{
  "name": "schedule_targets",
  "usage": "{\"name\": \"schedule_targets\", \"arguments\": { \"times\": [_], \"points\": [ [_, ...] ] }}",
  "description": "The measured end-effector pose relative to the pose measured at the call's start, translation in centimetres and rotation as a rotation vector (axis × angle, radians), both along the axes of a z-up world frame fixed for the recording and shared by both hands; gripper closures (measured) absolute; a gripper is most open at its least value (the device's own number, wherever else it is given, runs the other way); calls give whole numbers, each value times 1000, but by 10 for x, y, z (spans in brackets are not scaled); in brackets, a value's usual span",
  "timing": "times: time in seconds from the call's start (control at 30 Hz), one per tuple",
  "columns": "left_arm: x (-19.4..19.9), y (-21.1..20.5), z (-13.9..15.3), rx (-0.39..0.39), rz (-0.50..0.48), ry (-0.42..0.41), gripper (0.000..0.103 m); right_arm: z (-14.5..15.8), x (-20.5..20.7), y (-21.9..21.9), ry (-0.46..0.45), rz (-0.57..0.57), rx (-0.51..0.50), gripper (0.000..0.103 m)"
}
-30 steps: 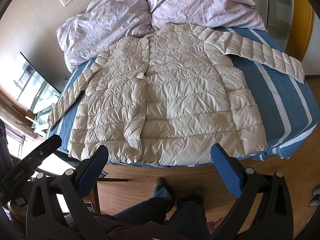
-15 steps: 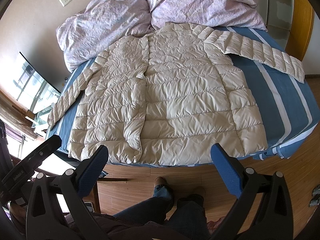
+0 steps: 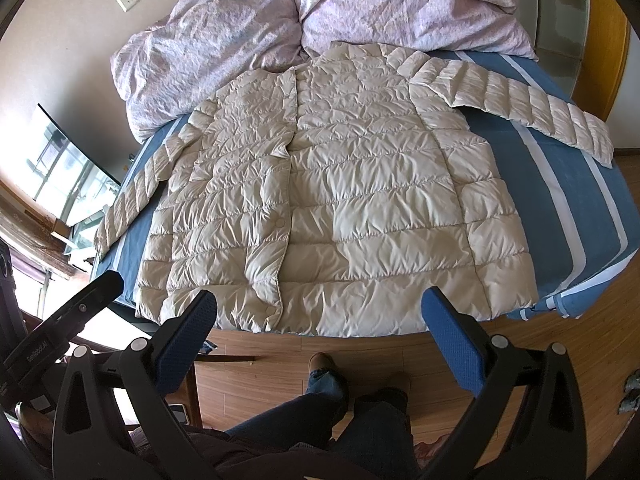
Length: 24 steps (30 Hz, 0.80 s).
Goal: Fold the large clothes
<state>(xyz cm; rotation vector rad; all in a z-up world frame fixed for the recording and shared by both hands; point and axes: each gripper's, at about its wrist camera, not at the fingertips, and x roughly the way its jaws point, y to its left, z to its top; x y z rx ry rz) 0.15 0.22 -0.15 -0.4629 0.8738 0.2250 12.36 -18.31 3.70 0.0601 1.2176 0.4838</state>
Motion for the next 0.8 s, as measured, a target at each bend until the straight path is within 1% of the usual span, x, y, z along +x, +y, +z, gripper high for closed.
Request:
{"name": "schedule_targets", "arguments": {
  "times": [0.1,0.23,0.33,0.47,0.67,0.8],
  "points": [
    [6,4,-3,-5,8,9,2,-2,2,-1,-4,-20,-4,1],
    [14,12,-10,-4,21,25,2,-12,22,-3,-1,-40,-15,1],
    [27,12,-12,20,24,41,2,-21,35,-5,7,-49,-31,1],
    [44,16,-15,59,29,63,2,-29,61,-11,13,-78,-61,1],
    [79,25,-23,99,48,99,2,-45,117,-55,39,-215,-119,1],
    [99,32,-31,107,55,125,2,-59,161,-111,69,-368,-136,1]
  ]
}}
